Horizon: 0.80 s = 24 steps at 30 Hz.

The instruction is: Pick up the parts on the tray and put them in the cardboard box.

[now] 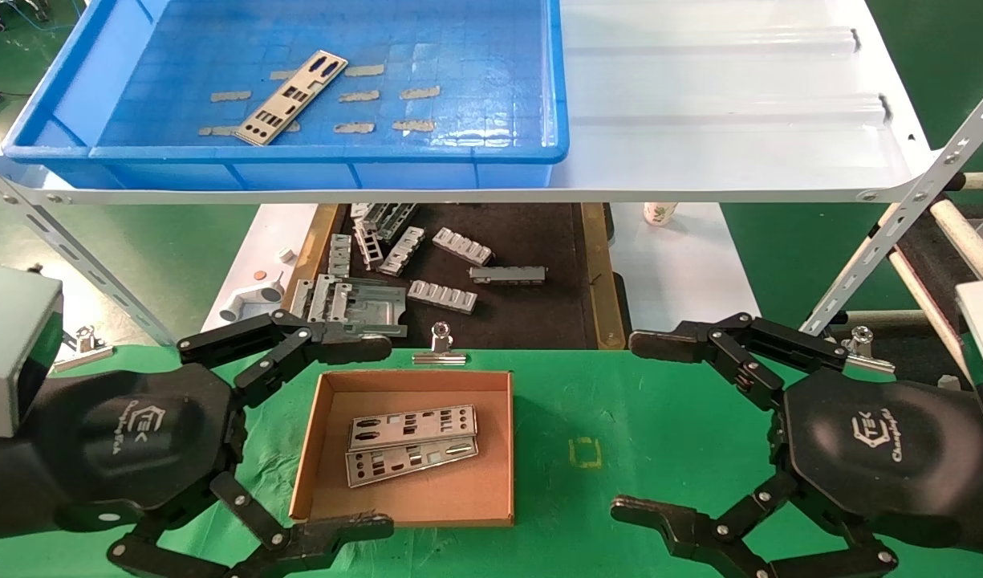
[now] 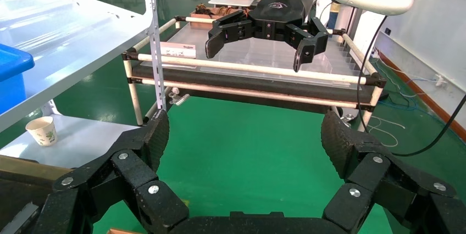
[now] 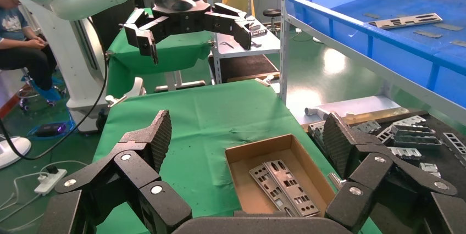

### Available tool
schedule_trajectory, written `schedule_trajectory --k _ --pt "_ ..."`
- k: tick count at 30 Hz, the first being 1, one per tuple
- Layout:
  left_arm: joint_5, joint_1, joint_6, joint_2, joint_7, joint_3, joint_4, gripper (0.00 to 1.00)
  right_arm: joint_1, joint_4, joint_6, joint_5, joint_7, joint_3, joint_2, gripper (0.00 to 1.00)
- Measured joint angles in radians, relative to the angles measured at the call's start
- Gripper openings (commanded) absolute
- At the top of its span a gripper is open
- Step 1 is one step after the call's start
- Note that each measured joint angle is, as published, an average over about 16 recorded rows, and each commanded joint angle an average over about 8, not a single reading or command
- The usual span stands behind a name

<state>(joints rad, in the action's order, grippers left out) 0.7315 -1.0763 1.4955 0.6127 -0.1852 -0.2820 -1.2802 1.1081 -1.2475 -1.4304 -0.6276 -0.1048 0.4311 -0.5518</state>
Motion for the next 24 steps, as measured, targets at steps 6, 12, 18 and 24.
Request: schedule_trajectory --k 6,12,18,24 --pt "0.0 0.0 0.0 0.0 0.0 0.0 0.0 1.0 0.0 0.0 0.0 0.0 0.0 0.0 0.0 1.0" --pt "0.0 0.0 0.0 0.0 0.0 0.0 0.0 1.0 0.0 0.0 0.0 0.0 0.0 0.0 0.0 0.95" --pt "0.008 -0.008 -0.022 0.007 0.003 0.003 0.012 1.0 0.0 0.0 0.0 0.0 0.0 0.0 0.0 0.22" --pt "0.051 -0.065 -0.089 0.047 0.015 -0.001 0.074 1.0 0.0 0.0 0.0 0.0 0.0 0.0 0.0 0.0"
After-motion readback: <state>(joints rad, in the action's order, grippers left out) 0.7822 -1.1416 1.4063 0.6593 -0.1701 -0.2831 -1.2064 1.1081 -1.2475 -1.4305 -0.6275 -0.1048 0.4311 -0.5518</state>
